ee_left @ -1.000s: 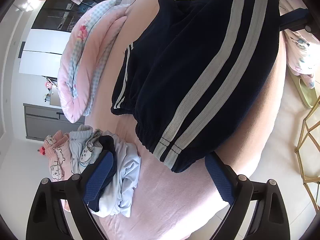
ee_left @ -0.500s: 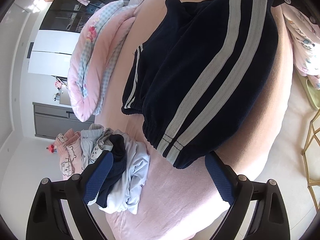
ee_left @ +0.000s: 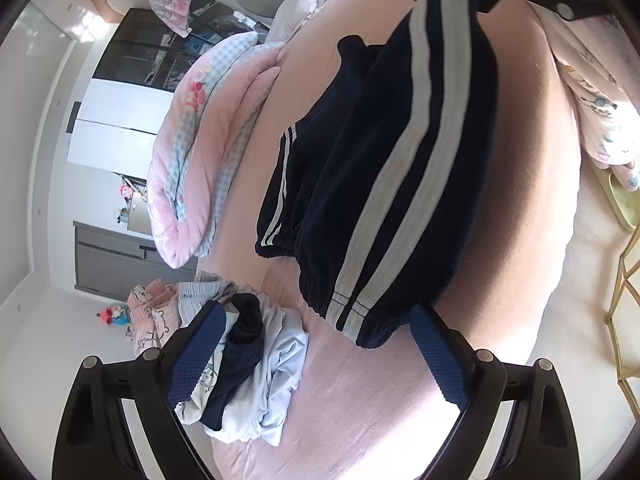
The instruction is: Fold clothes
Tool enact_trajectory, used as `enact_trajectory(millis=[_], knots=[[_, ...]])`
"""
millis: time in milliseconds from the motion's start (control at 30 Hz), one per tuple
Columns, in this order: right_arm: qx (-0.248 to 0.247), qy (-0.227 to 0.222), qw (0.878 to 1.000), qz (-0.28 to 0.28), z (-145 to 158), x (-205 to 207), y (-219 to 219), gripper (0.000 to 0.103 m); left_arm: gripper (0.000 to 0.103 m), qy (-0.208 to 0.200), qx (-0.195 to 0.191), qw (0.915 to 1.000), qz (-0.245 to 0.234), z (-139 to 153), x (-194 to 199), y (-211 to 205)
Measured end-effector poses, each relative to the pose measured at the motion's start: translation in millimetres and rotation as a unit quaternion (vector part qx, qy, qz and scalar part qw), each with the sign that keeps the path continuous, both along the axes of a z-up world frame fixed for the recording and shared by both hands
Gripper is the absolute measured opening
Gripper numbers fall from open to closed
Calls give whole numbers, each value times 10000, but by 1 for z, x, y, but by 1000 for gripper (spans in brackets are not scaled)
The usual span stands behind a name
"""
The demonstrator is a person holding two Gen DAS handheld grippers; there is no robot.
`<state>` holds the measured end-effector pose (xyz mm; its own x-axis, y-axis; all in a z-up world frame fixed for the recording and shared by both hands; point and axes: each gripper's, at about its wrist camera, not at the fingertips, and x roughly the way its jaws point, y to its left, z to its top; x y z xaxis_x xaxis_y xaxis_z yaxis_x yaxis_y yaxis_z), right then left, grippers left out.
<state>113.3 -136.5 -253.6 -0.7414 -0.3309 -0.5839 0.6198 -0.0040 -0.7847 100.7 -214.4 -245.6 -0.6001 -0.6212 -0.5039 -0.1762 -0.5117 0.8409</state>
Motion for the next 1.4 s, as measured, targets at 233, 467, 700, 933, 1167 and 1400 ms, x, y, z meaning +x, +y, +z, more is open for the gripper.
enact_trajectory(millis=[233,467,700,933,1167,1400], knots=[[-163,-406,9990,-19,7,-9,1,11,94,259,-560,9977,-266,-12,5,7],[-288,-603,9977,-107,20,-19,4,11,94,105,-710,9952,-658,-28,4,14],[-367,-879,9952,-229,31,-25,0,11,94,164,-788,9951,-578,-41,-12,14],[-310,-936,9949,-203,33,-24,0,11,94,325,-1036,9925,-557,-46,-26,7],[-266,-1042,9940,-212,30,-27,2,11,94,13,-1110,9913,-713,-49,-26,4],[-179,-1028,9944,-162,20,-24,6,11,82,-191,-1476,9814,-1212,-62,-15,13]])
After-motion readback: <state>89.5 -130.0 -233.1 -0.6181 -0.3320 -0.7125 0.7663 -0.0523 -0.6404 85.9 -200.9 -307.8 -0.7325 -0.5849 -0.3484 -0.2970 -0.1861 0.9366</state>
